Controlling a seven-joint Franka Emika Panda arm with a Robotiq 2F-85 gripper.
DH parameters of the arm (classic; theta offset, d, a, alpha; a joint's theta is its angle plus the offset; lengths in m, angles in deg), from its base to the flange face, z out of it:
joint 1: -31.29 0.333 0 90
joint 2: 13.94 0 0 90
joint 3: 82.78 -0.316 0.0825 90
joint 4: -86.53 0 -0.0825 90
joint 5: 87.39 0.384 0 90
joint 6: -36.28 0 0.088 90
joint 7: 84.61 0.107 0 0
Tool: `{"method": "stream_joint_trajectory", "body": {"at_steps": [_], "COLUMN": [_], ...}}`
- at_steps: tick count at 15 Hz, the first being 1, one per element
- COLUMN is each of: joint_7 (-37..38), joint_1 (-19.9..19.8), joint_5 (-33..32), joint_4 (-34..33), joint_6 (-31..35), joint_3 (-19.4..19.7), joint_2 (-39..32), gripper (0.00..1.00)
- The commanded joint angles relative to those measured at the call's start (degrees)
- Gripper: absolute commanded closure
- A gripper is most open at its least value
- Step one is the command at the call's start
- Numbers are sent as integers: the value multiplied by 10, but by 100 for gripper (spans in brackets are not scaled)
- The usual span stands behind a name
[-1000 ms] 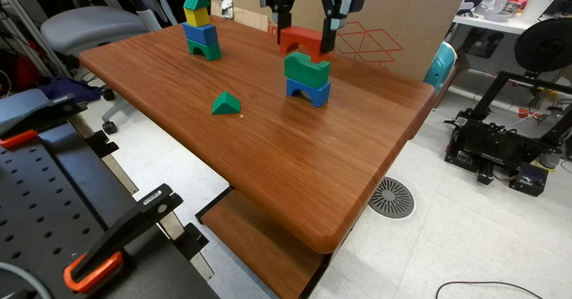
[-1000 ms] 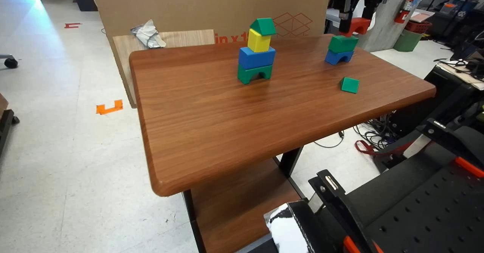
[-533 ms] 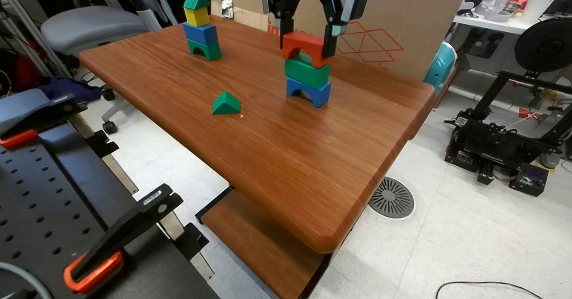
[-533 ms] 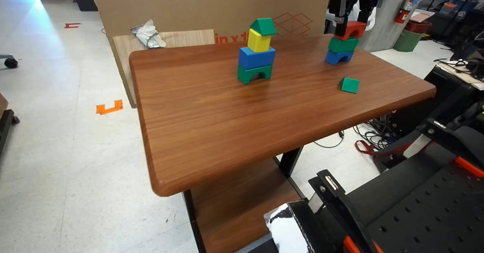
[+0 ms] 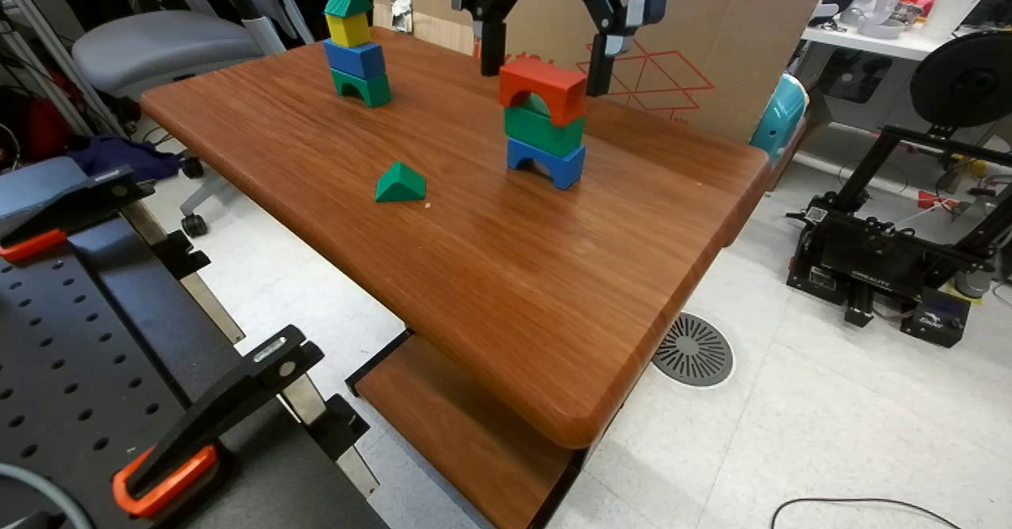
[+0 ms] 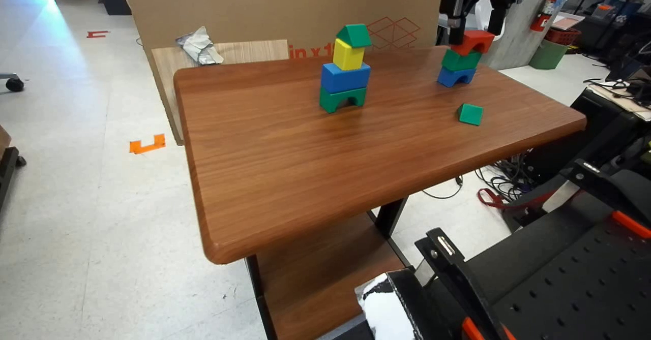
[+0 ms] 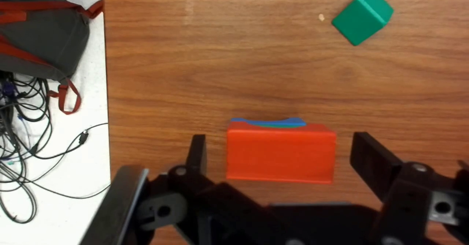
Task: Put the orange block on the tower to the right
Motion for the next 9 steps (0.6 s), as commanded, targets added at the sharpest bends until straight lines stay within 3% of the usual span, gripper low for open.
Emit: {"method": "stream_joint_trajectory", "body": {"at_steps": [1,9], "joint_7": [-9,-1], "joint_1": [-3,-2], "joint_5": [17,65], "joint_4": [4,139], "joint_6": [-15,1], "joint_3": [-4,-6], "joint_2": [17,179], "gripper": [0,0]}}
